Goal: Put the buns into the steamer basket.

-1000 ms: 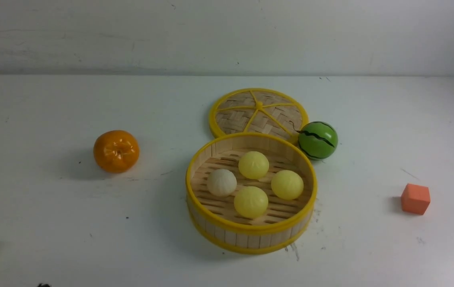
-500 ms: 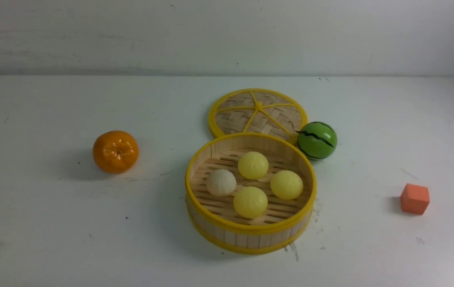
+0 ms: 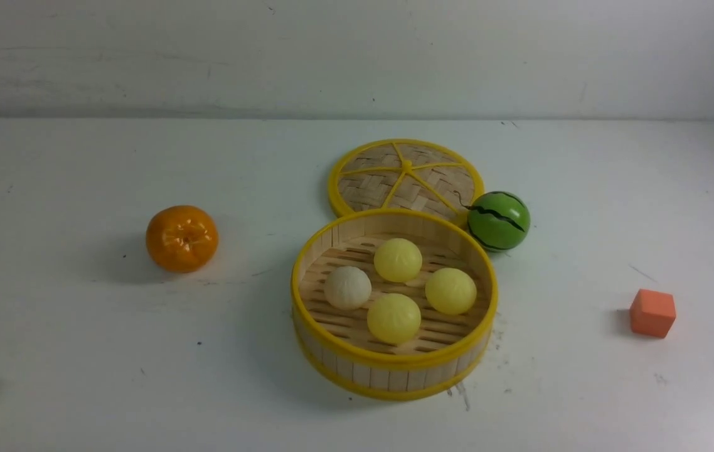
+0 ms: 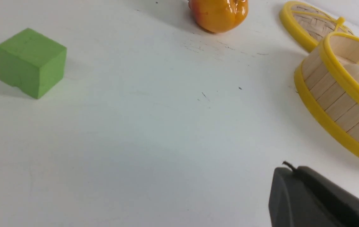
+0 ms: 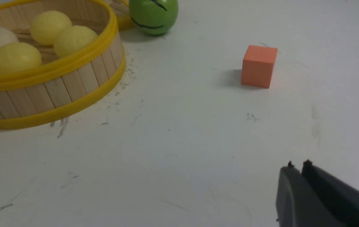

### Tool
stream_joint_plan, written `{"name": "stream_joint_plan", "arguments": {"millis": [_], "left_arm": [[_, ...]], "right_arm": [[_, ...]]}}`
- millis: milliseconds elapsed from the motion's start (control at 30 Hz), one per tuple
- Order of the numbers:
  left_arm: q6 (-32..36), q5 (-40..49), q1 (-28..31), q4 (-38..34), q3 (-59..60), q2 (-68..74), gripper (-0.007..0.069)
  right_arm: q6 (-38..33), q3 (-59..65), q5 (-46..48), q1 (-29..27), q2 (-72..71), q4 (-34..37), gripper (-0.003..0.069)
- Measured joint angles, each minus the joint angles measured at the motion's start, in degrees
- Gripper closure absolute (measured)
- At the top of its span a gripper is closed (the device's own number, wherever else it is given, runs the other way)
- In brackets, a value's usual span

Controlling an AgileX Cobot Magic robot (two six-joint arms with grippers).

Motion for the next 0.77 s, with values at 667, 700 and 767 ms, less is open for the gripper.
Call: {"name": "stream_joint_plan", "arguments": {"millis": [667, 700, 767], "left_arm": [[0.0, 0.0, 0.0, 0.0, 0.0, 0.0, 0.0638], [0.0, 0.0, 0.0, 0.0, 0.0, 0.0, 0.0637], [0.0, 0.0, 0.0, 0.0, 0.0, 0.0, 0.0637]], "right_arm": [[0.0, 0.0, 0.0, 0.0, 0.0, 0.0, 0.0599], [0.0, 0.0, 0.0, 0.0, 0.0, 0.0, 0.0597], [0.0, 0.0, 0.0, 0.0, 0.0, 0.0, 0.0595]]}}
